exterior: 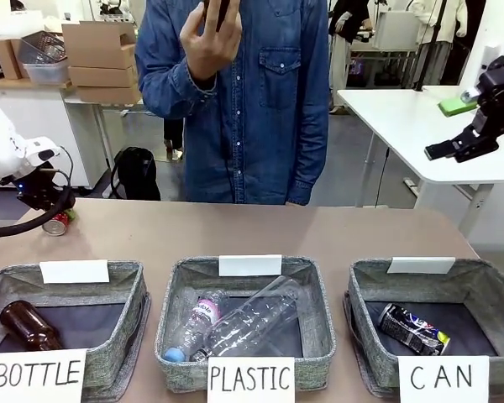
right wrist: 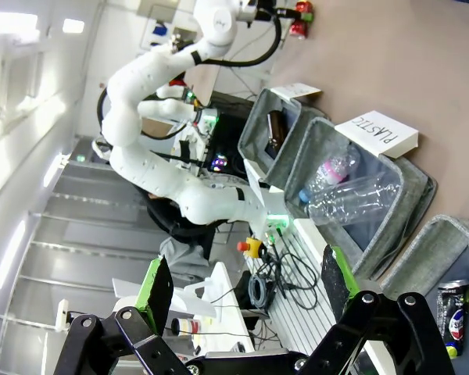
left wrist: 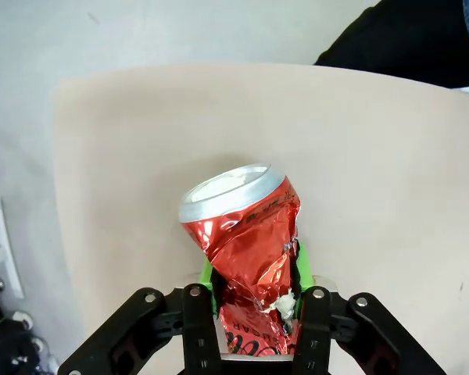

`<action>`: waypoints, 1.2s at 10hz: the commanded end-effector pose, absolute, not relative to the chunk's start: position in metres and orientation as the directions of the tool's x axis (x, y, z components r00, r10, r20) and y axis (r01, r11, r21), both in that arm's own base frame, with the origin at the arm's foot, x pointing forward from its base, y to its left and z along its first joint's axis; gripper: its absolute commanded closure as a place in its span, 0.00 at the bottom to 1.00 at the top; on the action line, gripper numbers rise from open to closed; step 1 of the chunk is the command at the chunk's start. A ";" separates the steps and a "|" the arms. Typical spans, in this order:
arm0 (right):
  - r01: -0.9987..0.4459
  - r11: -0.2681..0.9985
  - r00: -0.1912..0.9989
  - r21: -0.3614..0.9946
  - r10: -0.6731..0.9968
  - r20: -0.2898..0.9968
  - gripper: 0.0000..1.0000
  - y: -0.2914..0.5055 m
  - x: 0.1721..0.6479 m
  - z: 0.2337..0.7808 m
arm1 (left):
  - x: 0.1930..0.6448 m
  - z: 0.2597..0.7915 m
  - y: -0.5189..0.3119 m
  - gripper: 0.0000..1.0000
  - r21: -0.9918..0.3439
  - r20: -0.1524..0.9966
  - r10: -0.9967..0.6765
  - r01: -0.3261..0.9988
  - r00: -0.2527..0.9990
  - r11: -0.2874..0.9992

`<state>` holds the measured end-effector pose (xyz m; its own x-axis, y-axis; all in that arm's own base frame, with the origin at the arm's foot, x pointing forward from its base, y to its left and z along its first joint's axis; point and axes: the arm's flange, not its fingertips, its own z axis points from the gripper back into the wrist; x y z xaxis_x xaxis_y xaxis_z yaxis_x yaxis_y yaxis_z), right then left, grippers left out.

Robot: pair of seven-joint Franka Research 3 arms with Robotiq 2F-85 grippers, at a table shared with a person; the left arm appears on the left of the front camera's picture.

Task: Sort the can waste into the basket.
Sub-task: Pick up the can waste from the table and place it in the right Fabric basket.

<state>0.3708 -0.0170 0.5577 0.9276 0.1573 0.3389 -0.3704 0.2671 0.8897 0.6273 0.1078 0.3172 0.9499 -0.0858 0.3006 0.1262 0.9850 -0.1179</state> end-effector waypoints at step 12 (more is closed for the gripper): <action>-0.385 0.262 0.921 0.885 0.167 0.352 0.00 -0.019 0.370 0.559 | 0.271 0.568 0.326 1.00 -0.550 0.625 0.064 0.381 0.778 0.743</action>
